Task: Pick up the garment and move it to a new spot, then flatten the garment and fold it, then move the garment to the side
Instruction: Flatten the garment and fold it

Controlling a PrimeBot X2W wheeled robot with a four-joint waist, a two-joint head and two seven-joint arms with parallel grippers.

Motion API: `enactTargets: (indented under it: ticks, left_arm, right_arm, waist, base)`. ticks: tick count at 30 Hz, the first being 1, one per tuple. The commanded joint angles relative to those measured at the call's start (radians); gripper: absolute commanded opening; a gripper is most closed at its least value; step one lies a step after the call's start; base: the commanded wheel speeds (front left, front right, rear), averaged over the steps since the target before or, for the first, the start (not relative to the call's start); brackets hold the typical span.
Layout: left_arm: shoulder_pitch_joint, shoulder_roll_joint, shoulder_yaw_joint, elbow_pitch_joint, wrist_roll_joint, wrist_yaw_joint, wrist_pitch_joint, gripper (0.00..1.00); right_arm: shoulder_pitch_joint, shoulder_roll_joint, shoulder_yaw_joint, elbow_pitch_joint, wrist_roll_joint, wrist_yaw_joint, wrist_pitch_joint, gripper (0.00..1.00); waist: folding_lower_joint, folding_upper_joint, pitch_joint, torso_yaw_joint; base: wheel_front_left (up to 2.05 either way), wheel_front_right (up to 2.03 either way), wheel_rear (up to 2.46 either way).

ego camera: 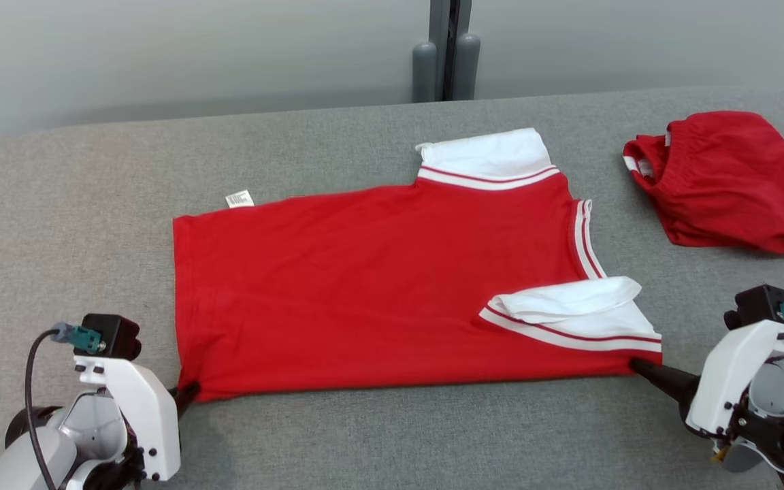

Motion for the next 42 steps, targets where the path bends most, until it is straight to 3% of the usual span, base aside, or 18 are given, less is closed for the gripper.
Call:
enactTargets:
  ticks: [1, 8, 17, 28, 36, 37, 38, 39, 40, 41, 42]
  left_arm:
    - [0.021, 0.015, 0.000, -0.016, 0.000, 0.007, 0.005, 0.00]
    - [0.088, 0.054, -0.011, -0.113, 0.008, 0.032, 0.018, 0.00]
    - [0.208, 0.099, -0.023, -0.248, 0.005, 0.090, 0.024, 0.00]
    - [0.305, 0.135, -0.030, -0.345, -0.015, 0.142, 0.044, 0.00]
    - [0.317, 0.148, -0.032, -0.356, -0.016, 0.162, 0.059, 0.00]
    - [0.317, 0.147, -0.031, -0.357, -0.016, 0.165, 0.061, 0.16]
    - [0.317, 0.147, -0.033, -0.357, -0.015, 0.167, 0.064, 0.31]
    - [0.316, 0.146, -0.034, -0.358, -0.015, 0.168, 0.064, 0.45]
    - [0.314, 0.145, -0.035, -0.359, -0.015, 0.168, 0.065, 0.85]
    - [0.312, 0.143, -0.035, -0.360, -0.014, 0.170, 0.065, 1.00]
    - [0.312, 0.142, -0.037, -0.359, -0.014, 0.172, 0.068, 1.00]
  right_arm:
    - [0.022, -0.015, -0.012, -0.014, 0.006, 0.000, 0.007, 0.00]
    - [0.109, -0.032, -0.054, -0.082, 0.003, 0.000, 0.030, 0.00]
    - [0.277, -0.004, -0.152, -0.221, -0.039, 0.000, 0.060, 0.00]
    - [0.444, 0.089, -0.287, -0.367, -0.119, 0.000, 0.159, 0.00]
    - [0.456, 0.152, -0.342, -0.426, -0.174, 0.000, 0.222, 0.00]
    - [0.453, 0.155, -0.345, -0.431, -0.179, 0.000, 0.225, 0.14]
    - [0.450, 0.159, -0.348, -0.435, -0.184, 0.000, 0.228, 0.40]
    - [0.448, 0.162, -0.350, -0.438, -0.189, 0.000, 0.232, 0.95]
    - [0.446, 0.165, -0.351, -0.440, -0.191, 0.000, 0.235, 1.00]
    - [0.447, 0.167, -0.353, -0.442, -0.195, 0.000, 0.234, 1.00]
    - [0.447, 0.169, -0.354, -0.443, -0.198, 0.000, 0.236, 1.00]
  waist:
    - [0.0000, 0.0000, -0.011, 0.003]
    - [0.0000, 0.0000, -0.039, 0.005]
    - [0.0000, 0.0000, -0.064, 0.006]
    - [0.0000, 0.0000, -0.080, 0.009]
    - [0.0000, 0.0000, -0.075, 0.004]
    - [0.0000, 0.0000, -0.073, 0.004]
    - [0.0000, 0.0000, -0.072, 0.004]
    - [0.0000, 0.0000, -0.070, 0.004]
    - [0.0000, 0.0000, -0.069, 0.004]
    - [0.0000, 0.0000, -0.067, 0.005]
    - [0.0000, 0.0000, -0.067, 0.005]
  base:
    - [0.00, 0.00, 0.00]
    - [0.00, 0.00, 0.00]
    - [0.00, 0.00, 0.00]
    - [0.00, 0.00, 0.00]
    - [0.00, 0.00, 0.00]
    - [0.00, 0.00, 0.00]
    - [0.00, 0.00, 0.00]
    - [0.00, 0.00, 0.00]
    - [0.00, 0.00, 0.00]
    - [0.00, 0.00, 0.00]
    - [0.00, 0.00, 0.00]
